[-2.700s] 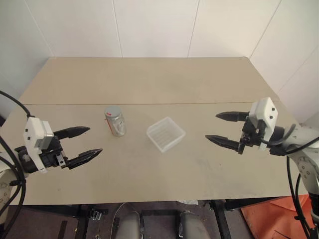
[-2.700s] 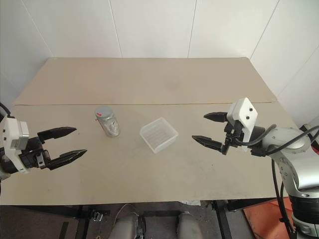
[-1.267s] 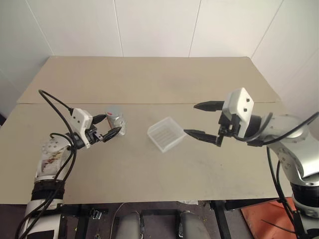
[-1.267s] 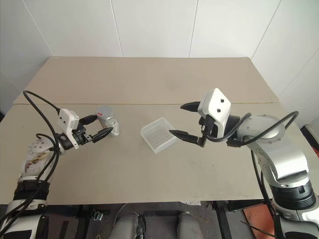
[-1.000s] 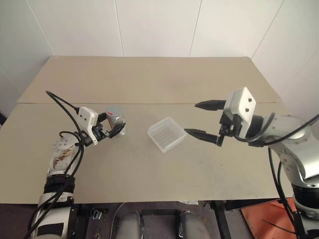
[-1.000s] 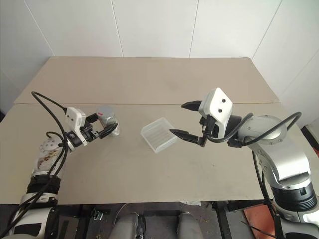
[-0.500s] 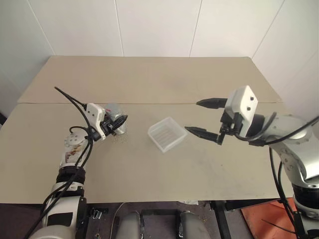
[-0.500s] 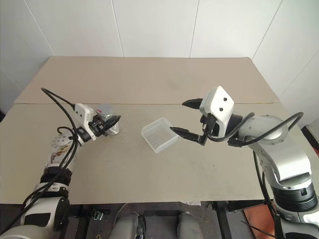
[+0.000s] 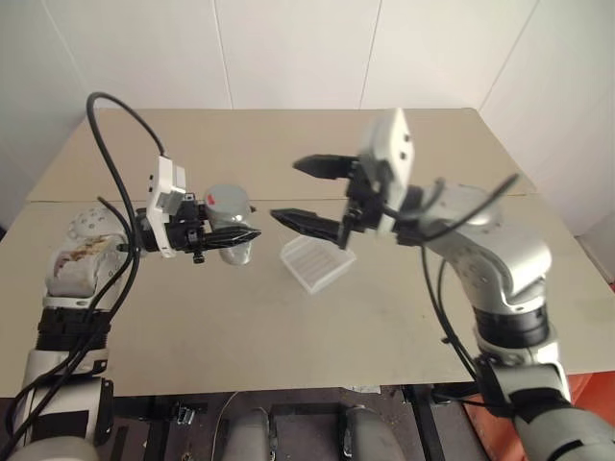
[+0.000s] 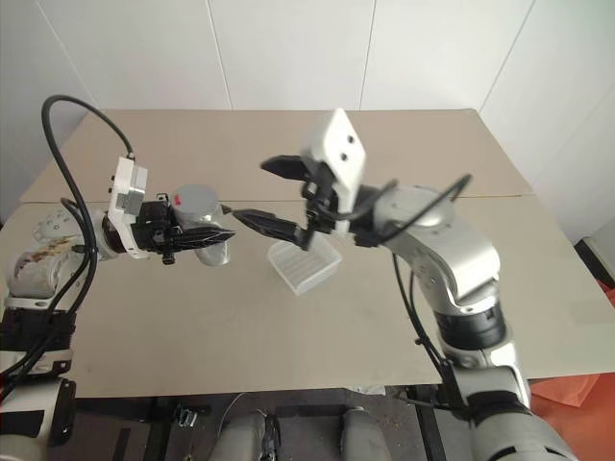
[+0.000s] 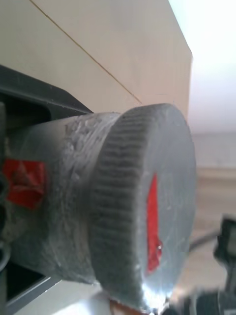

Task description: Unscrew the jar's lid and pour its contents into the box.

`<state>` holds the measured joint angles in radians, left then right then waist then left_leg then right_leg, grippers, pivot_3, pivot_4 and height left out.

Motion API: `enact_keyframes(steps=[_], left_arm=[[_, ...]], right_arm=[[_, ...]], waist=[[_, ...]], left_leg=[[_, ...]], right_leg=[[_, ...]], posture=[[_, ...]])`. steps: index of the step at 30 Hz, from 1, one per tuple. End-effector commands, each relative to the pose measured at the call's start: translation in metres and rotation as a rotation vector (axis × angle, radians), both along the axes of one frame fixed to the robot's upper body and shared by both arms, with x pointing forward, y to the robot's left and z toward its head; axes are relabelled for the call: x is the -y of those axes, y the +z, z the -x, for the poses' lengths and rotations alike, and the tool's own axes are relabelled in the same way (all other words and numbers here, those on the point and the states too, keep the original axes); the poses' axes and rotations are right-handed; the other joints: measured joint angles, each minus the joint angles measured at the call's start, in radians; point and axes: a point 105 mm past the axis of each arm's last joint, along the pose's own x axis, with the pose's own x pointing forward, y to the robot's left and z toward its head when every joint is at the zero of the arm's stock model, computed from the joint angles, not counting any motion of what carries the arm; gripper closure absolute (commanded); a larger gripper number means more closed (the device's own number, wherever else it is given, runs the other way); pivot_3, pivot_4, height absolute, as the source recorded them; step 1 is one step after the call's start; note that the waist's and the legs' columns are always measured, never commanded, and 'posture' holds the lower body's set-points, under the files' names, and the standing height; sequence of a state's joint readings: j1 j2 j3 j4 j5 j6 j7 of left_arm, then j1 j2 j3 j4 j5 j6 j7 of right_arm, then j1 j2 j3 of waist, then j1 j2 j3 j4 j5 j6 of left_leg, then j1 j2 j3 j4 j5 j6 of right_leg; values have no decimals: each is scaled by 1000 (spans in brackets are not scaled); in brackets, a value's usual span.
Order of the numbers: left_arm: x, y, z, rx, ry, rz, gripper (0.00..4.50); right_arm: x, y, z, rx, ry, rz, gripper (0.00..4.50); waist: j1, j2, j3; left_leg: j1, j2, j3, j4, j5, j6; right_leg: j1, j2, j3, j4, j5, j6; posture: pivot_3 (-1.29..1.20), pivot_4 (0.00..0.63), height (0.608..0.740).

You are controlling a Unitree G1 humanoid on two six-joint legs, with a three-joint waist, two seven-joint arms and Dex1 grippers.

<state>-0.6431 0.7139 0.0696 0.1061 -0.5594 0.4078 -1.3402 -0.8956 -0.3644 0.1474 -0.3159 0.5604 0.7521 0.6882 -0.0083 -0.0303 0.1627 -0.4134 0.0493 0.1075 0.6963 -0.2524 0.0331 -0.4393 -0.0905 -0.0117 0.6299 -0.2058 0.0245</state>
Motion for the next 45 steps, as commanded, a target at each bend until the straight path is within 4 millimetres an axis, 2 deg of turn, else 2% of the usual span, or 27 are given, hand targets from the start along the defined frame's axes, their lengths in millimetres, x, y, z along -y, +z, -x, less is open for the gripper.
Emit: enact_keyframes(steps=[1, 6, 11, 14, 18, 19, 24, 28, 33, 37, 40, 42, 43, 45], left_arm=[[18, 20, 0, 44, -83, 63, 2576], [32, 20, -4, 69, -136, 77, 2576], [35, 19, -4, 75, -148, 81, 2576], [34, 19, -4, 76, -153, 79, 2576], [33, 22, -5, 79, -147, 87, 2576], [32, 22, -5, 81, -147, 86, 2576], [35, 29, -2, 96, -193, 86, 2576], [41, 38, 17, 106, -352, 65, 2576], [46, 47, 45, 89, -531, 24, 2576], [47, 46, 53, 93, -568, 5, 2576], [43, 42, 47, 89, -526, 8, 2576], [39, 40, 42, 81, -493, 11, 2576], [37, 39, 39, 78, -475, 12, 2576], [31, 36, 32, 68, -424, 15, 2576]], right_arm=[[-15, 17, -4, -5, -10, -15, 0], [-26, 8, -5, -42, -6, 32, 0], [-27, 6, -8, -58, -18, 36, 0], [-26, 5, -9, -65, -15, 36, 557], [-25, 3, -9, -80, 6, 54, 1747], [-25, 1, -9, -83, 15, 59, 1752], [-27, 1, -4, -98, 133, 57, 1752], [-24, 5, 7, -76, 435, 43, 1752], [-21, 2, 19, -27, 755, 166, 1752], [-24, 1, 15, -13, 813, 200, 1752], [-31, 2, 1, 17, 696, 152, 1752], [-29, 6, -5, 8, 624, 108, 988], [-26, 8, -8, 12, 589, 89, 788], [-15, 12, -13, 27, 498, 56, 99]], waist=[[5, 0, 0], [2, 0, 0], [-7, 0, 0], [-9, 0, 0], [-7, 0, 0], [-7, 0, 0], [-6, 0, 0], [-5, 0, 0], [-11, 0, 0], [-12, 1, 0], [-9, 1, 0], [-5, 1, 0], [-3, 1, 0], [0, 1, 0]], left_leg=[[-1, 0, 0, 1, 0, 0], [-2, 0, 0, 0, 0, 1], [-3, 0, 0, 0, -1, 1], [-3, 0, 0, -1, -1, 1], [-3, 0, -1, -1, -1, 1], [-3, 0, -1, -1, -1, 1], [-3, 0, -1, -1, -1, 1], [-3, 0, -1, -1, -1, 1], [-3, 0, -1, -1, -1, 2], [-3, 1, -1, -1, -1, 2], [-3, 1, -1, -1, -1, 1], [-3, 0, -1, -1, -1, 1], [-3, 0, -1, -1, -1, 1], [-3, 0, -1, -1, -1, 1]], right_leg=[[0, 0, 0, 0, 0, 0], [0, 0, -1, 0, 0, 0], [0, 0, -1, 0, 0, 0], [-1, 0, -1, 0, 0, 0], [-1, 0, -1, 0, 0, 1], [-1, 0, -1, 0, 0, 1], [-1, 0, -1, 0, 0, 1], [0, 0, -1, 0, 1, 1], [-1, 1, -1, 0, 1, 1], [-1, 2, -1, 1, 1, 1], [-1, 1, -1, 1, 1, 1], [-1, 1, -1, 1, 1, 1], [-1, 1, -1, 1, 1, 1], [-1, 0, -2, 1, 1, 1]], posture=[[0, 150, 740], [0, 150, 740], [0, 150, 740], [0, 150, 740], [0, 150, 740], [0, 150, 740], [0, 150, 740], [0, 150, 740], [0, 150, 740], [0, 150, 740], [0, 150, 740], [0, 150, 740], [0, 150, 740], [0, 150, 740]])
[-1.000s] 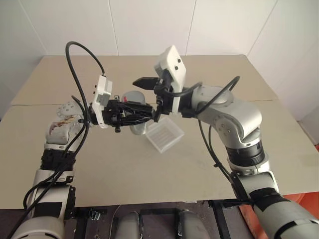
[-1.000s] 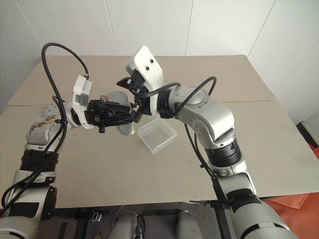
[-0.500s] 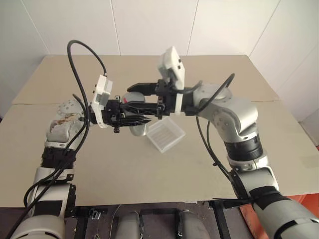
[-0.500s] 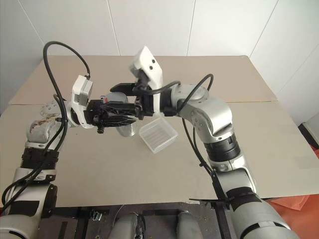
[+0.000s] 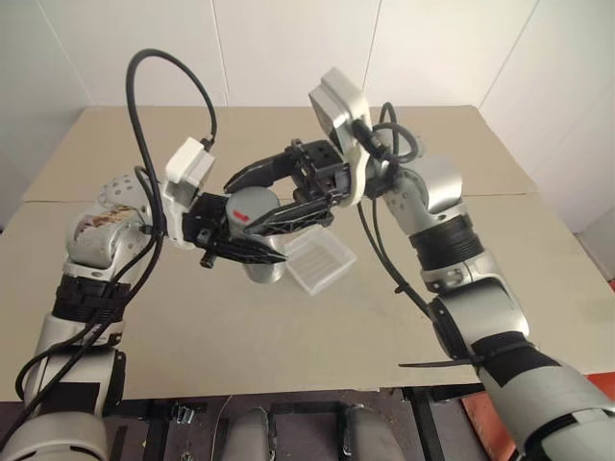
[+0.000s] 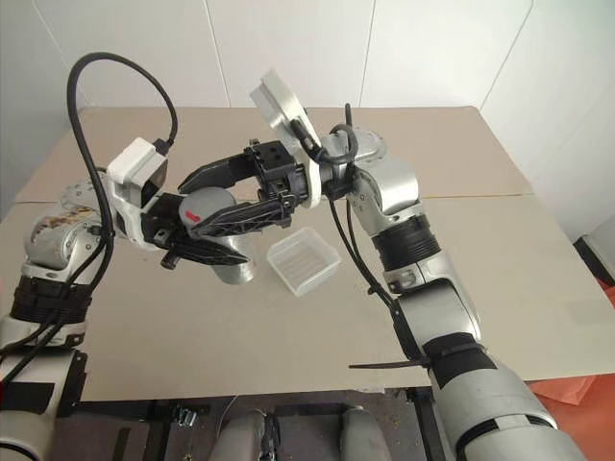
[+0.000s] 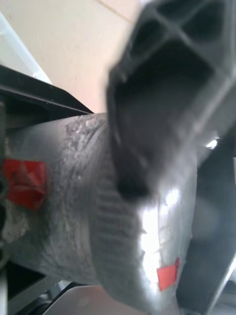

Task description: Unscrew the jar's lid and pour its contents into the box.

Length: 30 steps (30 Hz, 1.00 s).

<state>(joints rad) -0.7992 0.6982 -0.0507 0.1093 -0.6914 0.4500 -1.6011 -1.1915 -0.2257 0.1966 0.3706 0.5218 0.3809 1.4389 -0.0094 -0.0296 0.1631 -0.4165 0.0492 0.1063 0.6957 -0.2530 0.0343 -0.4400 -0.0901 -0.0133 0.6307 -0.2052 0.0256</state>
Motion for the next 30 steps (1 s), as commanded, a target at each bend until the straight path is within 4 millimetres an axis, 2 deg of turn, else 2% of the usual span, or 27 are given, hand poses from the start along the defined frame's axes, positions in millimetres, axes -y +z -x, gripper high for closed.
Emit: enact_keyframes(steps=[1, 5, 8, 14, 20, 22, 25, 30], left_arm=[[-9, 9, -5, 61, 52, 39, 2576], [-17, 3, -22, 63, 176, 60, 2576], [-17, -3, -30, 58, 222, 71, 2576], [-3, -7, -41, 61, 237, 70, 2576], [-1, -3, -44, 76, 234, 66, 2576], [-2, -2, -43, 78, 234, 64, 2576], [-7, -1, -42, 80, 244, 61, 2576], [-20, -3, -39, 73, 266, 53, 2576]], right_arm=[[20, 10, -13, 32, -201, -63, 45], [38, 13, -9, 43, -371, -108, 45], [36, 16, 1, 45, -462, -127, 45], [2, 11, -3, 66, -621, -61, 45], [-15, -2, -20, 58, -727, -24, 45], [-12, -4, -26, 42, -761, -22, 45], [6, 0, -33, 21, -791, -48, 45], [35, 6, -32, -7, -782, -96, 45]], waist=[[4, 0, 0], [5, 0, 0], [0, 0, 0], [-12, 0, 0], [-3, 0, 0], [-3, 0, 0], [-3, 0, 0], [-4, 0, 0]], left_leg=[[0, 0, 0, 0, 0, 0], [-1, 0, 0, 0, 0, 0], [-1, 0, 0, 0, 0, -1], [0, 0, 0, 0, 2, -3], [0, 0, 0, 0, 1, -2], [0, 0, 0, 0, 1, -1], [-2, 0, 0, 0, 0, 0], [-3, 0, -1, 0, 0, 0]], right_leg=[[0, 0, 0, 0, 0, 0], [-1, -1, 0, 0, 0, 0], [-1, 0, 0, 0, 0, 0], [-2, 1, 1, 0, 0, 0], [-1, 0, 0, 1, 0, 0], [-1, 0, 0, 1, 0, 0], [-1, 0, 0, 0, 0, 0], [-1, 0, -1, -1, 0, 0]], posture=[[0, 150, 740], [0, 150, 740], [0, 150, 740], [0, 150, 740], [0, 150, 740], [0, 150, 740], [0, 150, 740], [0, 150, 740]])
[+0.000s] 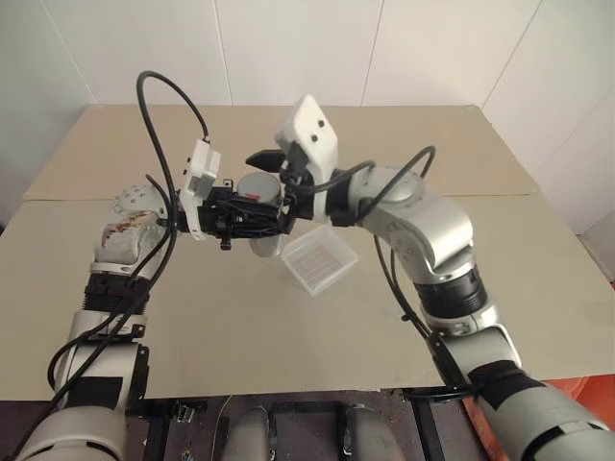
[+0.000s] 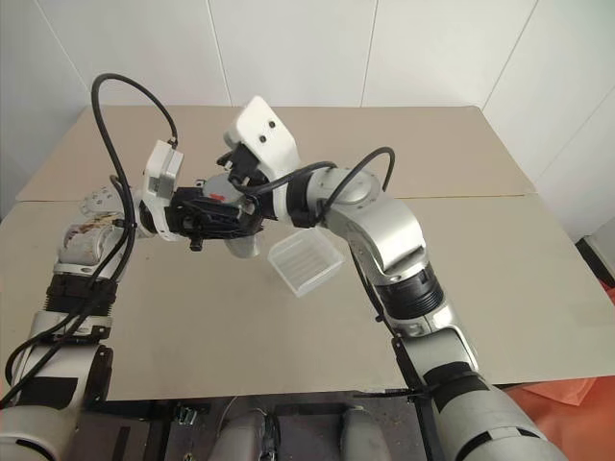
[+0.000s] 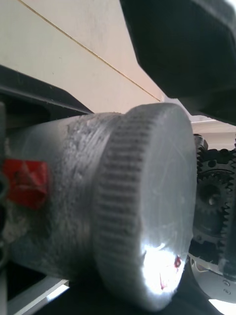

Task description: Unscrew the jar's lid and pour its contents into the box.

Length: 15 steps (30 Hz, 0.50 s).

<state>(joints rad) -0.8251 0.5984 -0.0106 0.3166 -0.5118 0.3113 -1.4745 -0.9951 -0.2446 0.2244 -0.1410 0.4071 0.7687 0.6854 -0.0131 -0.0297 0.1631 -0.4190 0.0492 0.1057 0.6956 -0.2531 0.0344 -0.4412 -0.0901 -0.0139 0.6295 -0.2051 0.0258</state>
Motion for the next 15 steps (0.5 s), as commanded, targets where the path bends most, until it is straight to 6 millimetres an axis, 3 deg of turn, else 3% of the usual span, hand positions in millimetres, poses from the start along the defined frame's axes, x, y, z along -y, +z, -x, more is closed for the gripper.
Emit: enact_keyframes(steps=[1, 9, 15], left_arm=[[-15, 14, 9, 55, 0, 6, 2576], [-21, 14, 15, 53, 1, -6, 2576], [-16, 14, 9, 53, 13, 0, 2576]], right_arm=[[40, 21, -10, 36, -86, -83, 45], [70, 13, -10, 47, -93, -54, 45], [51, 18, 20, 80, 73, -48, 45]], waist=[[-1, 0, 0], [1, 0, 0], [-5, 0, 0]], left_leg=[[0, 0, 0, 0, 0, 0], [0, 0, 0, 0, 0, 0], [0, 0, 0, 0, 0, 0]], right_leg=[[0, 0, 0, 0, 0, 0], [0, 0, 0, 0, 0, 0], [-1, 0, 1, 0, 0, 0]], posture=[[0, 150, 740], [0, 150, 740], [0, 150, 740]])
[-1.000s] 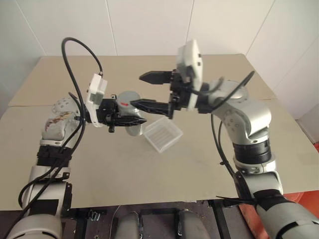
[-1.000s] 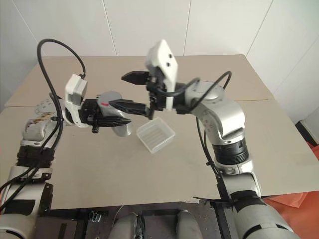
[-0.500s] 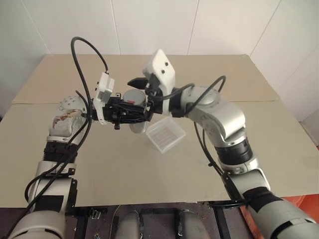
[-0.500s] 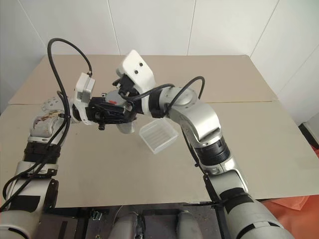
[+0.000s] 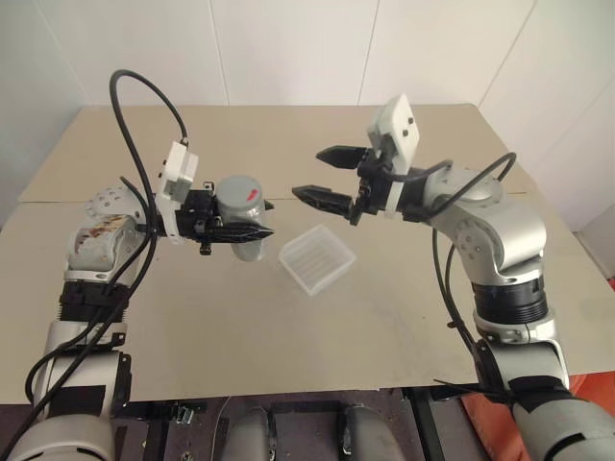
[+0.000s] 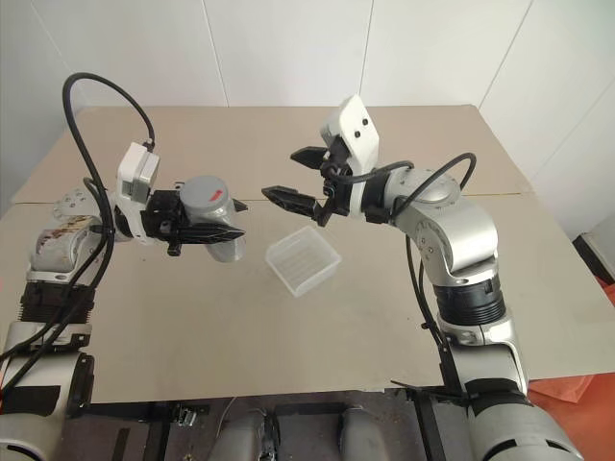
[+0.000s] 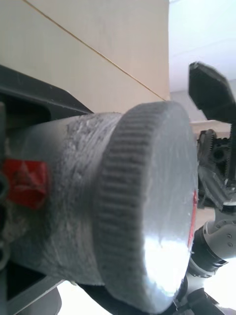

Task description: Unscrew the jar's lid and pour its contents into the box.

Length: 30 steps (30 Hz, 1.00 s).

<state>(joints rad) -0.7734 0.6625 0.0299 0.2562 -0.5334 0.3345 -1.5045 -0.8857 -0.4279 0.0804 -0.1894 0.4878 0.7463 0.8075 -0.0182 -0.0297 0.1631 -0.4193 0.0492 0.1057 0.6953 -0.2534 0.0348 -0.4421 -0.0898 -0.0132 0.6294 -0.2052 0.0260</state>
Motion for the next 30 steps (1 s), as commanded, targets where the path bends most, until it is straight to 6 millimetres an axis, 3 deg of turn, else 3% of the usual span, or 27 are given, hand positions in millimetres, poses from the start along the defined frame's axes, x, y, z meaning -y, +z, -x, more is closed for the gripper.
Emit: enact_keyframes(steps=[1, 6, 9, 14, 18, 30], left_arm=[[4, 12, -3, 44, -2, 24, 2576], [13, 12, -6, 43, -21, 38, 2576], [17, 13, -7, 42, -32, 44, 2576], [16, 14, -6, 42, -32, 45, 2576], [13, 14, -4, 44, -22, 41, 2576], [-2, 10, 1, 29, 6, 28, 2576]], right_arm=[[-20, 23, 29, 99, 137, -32, 45], [-49, 29, 33, 112, 152, -49, 45], [-65, 25, 23, 116, 107, -25, 45], [-75, 22, 12, 99, 73, -18, 45], [-65, 23, 3, 84, 36, -32, 45], [-11, 24, 2, 96, 47, -29, 45]], waist=[[1, 0, 0], [3, 0, 0], [4, 0, 0], [5, 0, 0], [4, 0, 0], [5, 0, 0]], left_leg=[[0, 0, 0, 0, 0, 0], [0, 0, 0, 1, 0, 0], [0, 0, 0, 1, 0, 0], [-1, 0, 0, 1, 0, 0], [-1, 0, 0, 1, 0, 0], [-1, 0, 0, 1, 0, 0]], right_leg=[[0, 0, 0, 0, 0, 0], [0, 0, 0, 1, 0, 0], [0, 0, 0, 0, 0, 0], [0, 0, 0, 0, 0, 0], [0, 0, -1, 0, 0, 0], [0, 0, -1, 0, 0, 0]], posture=[[0, 150, 740], [0, 150, 740], [0, 150, 740], [0, 150, 740], [0, 150, 740], [0, 150, 740]])
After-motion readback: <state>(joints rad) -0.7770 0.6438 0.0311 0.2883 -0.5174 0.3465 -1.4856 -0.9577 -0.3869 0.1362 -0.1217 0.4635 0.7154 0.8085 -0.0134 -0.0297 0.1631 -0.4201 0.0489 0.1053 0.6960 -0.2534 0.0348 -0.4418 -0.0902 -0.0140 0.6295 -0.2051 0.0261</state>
